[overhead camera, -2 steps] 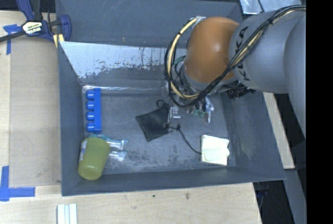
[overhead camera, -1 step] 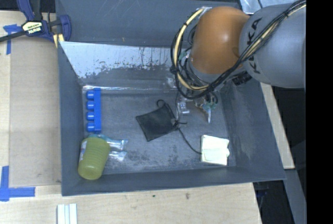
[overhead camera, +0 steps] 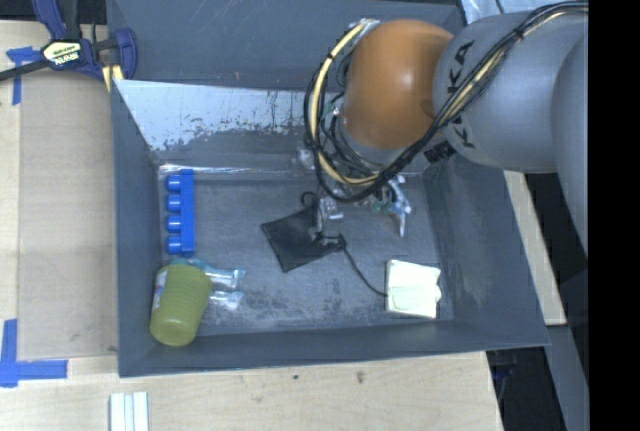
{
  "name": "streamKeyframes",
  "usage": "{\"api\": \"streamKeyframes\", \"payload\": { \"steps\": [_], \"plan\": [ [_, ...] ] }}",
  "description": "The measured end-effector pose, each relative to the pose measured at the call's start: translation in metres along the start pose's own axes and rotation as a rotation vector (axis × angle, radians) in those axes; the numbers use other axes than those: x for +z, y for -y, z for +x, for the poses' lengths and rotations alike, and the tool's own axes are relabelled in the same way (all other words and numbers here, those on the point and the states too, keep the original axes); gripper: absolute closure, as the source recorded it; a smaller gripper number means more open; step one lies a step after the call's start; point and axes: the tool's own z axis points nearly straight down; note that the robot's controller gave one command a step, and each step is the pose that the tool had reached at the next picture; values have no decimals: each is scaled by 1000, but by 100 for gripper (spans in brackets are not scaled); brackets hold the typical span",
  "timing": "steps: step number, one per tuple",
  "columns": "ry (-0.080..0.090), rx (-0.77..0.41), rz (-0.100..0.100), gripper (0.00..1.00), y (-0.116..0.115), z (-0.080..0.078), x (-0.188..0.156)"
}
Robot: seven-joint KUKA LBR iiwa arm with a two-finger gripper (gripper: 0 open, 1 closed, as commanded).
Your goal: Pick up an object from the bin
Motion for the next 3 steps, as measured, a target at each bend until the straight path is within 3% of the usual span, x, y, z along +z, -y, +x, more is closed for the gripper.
{"api": "streamKeyframes", "payload": {
  "steps": [1,2,3],
  "plan": [
    [-25,45,-2,0,-6,5,34],
    [-9,-242,0,0,-8,8,49],
    [-17,-509,-9,100,-8,-5,66]
  ]
}}
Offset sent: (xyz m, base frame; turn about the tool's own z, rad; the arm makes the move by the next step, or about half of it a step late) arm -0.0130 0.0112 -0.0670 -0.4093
